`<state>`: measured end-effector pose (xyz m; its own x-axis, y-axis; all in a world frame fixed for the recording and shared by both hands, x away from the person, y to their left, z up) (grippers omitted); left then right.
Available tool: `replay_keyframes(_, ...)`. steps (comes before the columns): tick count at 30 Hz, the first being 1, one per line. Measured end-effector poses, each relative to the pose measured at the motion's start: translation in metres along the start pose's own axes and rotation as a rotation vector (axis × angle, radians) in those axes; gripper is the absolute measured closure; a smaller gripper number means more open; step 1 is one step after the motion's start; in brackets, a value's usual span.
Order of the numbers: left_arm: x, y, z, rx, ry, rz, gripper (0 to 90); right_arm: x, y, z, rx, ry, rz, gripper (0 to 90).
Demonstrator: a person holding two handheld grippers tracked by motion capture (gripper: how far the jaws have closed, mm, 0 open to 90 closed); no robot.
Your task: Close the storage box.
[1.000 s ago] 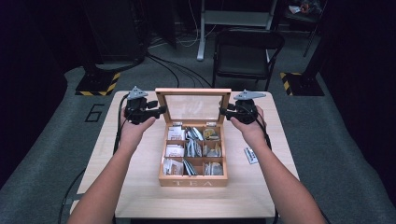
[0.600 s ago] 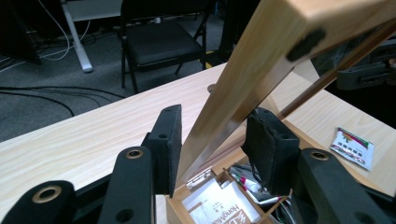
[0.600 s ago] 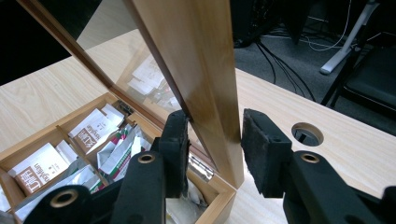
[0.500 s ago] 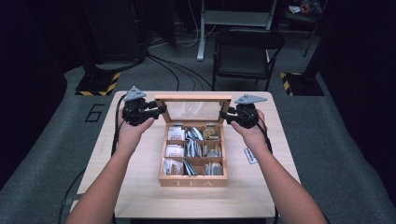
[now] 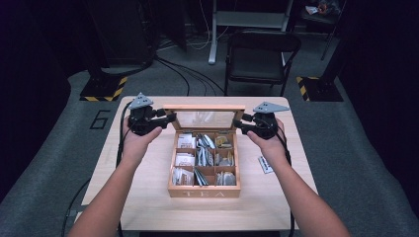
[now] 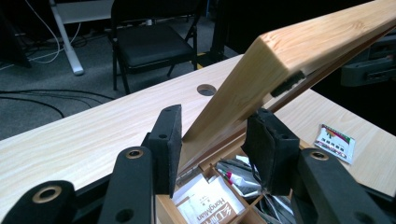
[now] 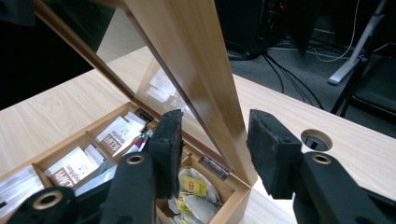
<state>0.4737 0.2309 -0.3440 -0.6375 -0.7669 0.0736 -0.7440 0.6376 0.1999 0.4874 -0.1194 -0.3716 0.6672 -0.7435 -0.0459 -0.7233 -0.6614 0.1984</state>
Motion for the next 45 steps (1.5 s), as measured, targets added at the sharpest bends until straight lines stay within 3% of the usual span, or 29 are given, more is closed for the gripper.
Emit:
replay_keyframes(12,0.01,0.011,0.005,-0.023,-0.015,0.015,54.3,-0.011,0.022,-0.006,0.02,0.005,-0.023,54.0)
replay_keyframes(23,0.024,0.023,0.018,-0.053,-0.061,0.021,51.4,-0.026,0.045,-0.001,0.004,0.007,-0.065,49.0)
replay_keyframes(35,0.032,0.033,0.036,-0.077,-0.044,0.038,48.8,-0.041,0.047,0.01,-0.02,0.038,-0.07,46.8)
replay_keyframes(40,0.036,0.038,0.047,-0.085,-0.037,0.048,47.8,-0.045,0.051,0.016,-0.047,0.016,-0.074,46.3)
replay_keyframes(45,0.04,0.042,0.056,-0.098,-0.045,0.044,47.1,-0.051,0.057,0.025,-0.062,0.022,-0.077,46.3)
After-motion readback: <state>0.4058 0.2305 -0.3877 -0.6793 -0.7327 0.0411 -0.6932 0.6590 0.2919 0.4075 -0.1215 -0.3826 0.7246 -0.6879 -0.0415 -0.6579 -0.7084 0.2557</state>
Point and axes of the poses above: each handheld gripper's, and its own axes: y roughly backward along the jaws, z roughly out of its underside, x roughly to its right, the point moved 2 cm from there along -y, roughly forward along the jaws, and after that the axes turned 13 degrees about x, right-handed, at the moved point
